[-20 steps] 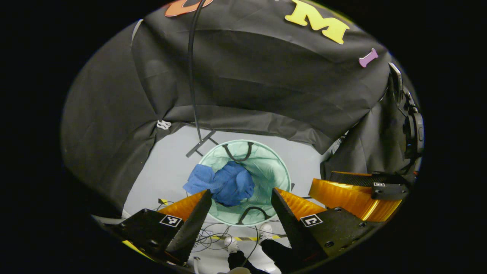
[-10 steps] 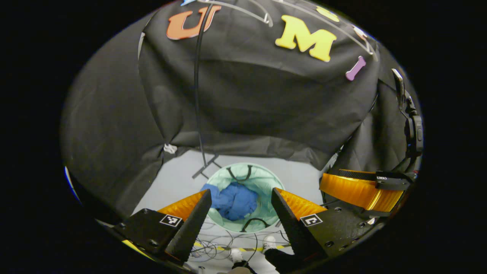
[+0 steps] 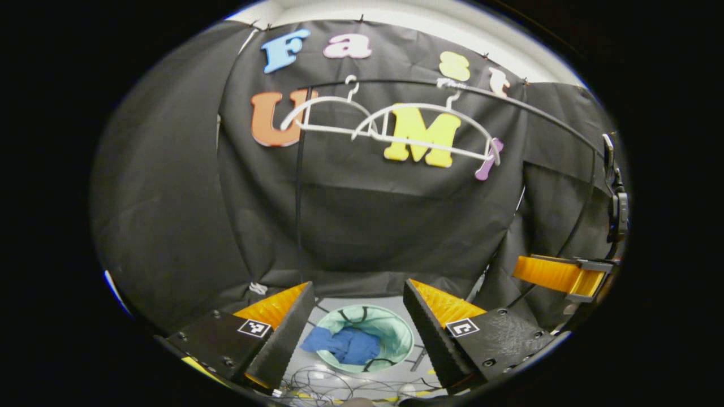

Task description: Grasp the clothes on the hanger with both hands and then place them into the laundry hamper below.

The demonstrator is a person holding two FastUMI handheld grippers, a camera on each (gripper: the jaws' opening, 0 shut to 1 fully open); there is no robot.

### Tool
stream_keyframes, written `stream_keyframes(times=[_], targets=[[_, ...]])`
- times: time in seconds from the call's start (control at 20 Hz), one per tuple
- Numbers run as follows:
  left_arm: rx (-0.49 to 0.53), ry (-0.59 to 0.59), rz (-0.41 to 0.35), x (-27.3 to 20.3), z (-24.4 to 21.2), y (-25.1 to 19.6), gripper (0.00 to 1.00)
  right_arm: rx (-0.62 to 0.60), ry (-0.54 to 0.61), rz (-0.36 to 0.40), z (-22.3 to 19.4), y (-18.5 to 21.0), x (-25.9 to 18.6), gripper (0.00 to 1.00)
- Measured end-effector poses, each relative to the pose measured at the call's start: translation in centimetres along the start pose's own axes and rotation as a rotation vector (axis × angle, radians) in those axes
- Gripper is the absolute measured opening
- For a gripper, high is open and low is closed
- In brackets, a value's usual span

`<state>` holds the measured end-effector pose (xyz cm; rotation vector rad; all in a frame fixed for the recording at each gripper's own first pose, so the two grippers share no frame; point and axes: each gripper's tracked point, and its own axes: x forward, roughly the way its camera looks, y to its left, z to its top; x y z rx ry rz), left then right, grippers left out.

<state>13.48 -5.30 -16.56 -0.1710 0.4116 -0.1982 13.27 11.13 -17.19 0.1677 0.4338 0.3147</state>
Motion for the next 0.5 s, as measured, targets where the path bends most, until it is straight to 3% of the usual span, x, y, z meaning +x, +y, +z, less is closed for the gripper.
stream_keyframes(times=[0.25,0.3,0.5], targets=[[0.056,-0.183,0.001,-5.7,5.6,-2.0,1.00,-0.053,-0.194,-0.059,5.1,-0.7,-7.8,0.98],[0.058,-0.206,-0.002,-6.8,6.2,-2.6,0.92,-0.084,-0.228,-0.081,6.1,-1.2,-9.0,0.99],[0.063,-0.280,0.012,-10.1,9.0,-4.4,1.00,-0.140,-0.351,-0.098,9.9,-2.1,-14.9,0.99]])
